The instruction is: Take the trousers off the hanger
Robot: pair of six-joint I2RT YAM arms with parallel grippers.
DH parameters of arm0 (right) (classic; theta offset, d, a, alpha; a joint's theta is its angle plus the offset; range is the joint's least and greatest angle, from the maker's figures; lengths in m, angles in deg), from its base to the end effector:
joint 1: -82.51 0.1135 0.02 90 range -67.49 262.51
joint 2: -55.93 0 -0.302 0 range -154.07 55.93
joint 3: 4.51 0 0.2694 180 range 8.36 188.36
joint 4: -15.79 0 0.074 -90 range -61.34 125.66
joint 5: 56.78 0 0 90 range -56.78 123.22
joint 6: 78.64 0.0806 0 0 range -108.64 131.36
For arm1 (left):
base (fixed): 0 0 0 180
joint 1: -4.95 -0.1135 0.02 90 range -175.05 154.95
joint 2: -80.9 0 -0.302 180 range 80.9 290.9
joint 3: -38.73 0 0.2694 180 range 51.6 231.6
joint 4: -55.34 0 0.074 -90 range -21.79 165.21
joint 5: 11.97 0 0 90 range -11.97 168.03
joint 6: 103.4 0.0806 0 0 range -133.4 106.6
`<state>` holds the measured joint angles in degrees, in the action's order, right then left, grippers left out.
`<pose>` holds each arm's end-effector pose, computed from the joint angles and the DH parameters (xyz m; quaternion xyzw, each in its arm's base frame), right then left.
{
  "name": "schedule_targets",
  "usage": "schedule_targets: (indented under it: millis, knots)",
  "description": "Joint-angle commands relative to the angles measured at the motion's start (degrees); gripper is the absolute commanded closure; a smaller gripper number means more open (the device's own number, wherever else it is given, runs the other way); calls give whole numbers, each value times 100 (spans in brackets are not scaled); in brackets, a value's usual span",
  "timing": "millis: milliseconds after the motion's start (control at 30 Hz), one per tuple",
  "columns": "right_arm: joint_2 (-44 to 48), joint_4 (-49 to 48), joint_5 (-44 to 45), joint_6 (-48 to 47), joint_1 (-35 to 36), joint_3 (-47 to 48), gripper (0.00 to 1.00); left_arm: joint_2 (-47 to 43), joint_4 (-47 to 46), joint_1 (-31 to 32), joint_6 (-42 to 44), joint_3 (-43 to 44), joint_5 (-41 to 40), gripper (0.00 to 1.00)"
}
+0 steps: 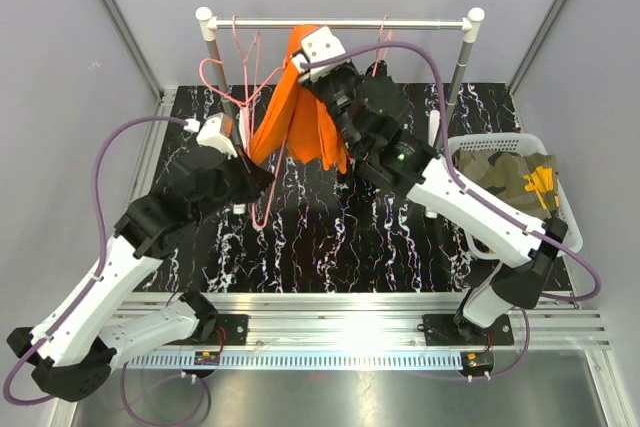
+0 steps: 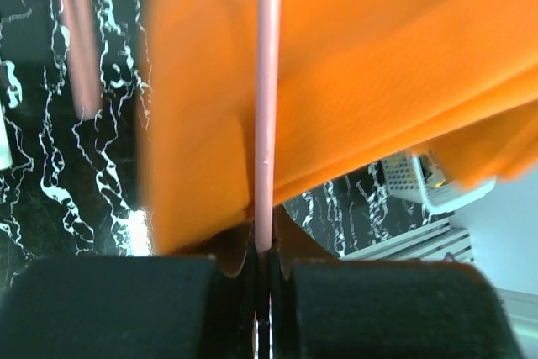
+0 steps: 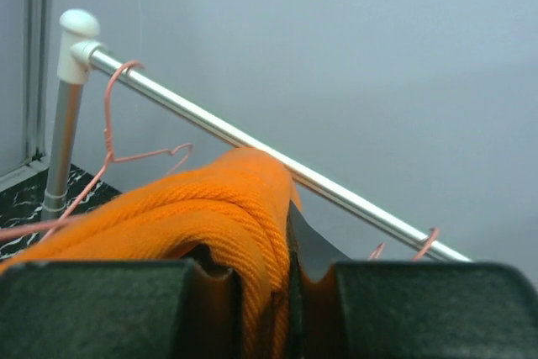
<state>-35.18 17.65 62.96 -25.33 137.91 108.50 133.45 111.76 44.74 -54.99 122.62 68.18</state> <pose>0.2663 0.3157 0.5653 -0.2529 0.5360 -0.0164 0.8053 0.1667 -0.1209 0.4283 -0.0593 0.8398 -0.2937 0.4527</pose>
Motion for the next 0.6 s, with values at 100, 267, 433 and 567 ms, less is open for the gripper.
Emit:
schedule_targets:
  millis: [100,267,433,567]
  knots:
    - [129,-122,269,-365,-152,1841,100,-131,-461,20,-201,-747,18,100]
    - [128,546,471,-462,-161,2799,100,-61,-602,20,-236,-1108,-17,100]
    - [436,670,805,-839,-169,2862,100,79,-707,20,-254,-1196,0,100]
    - [839,478,1288,-1699,-231,2486,100,9,-716,20,-210,-1205,35,100]
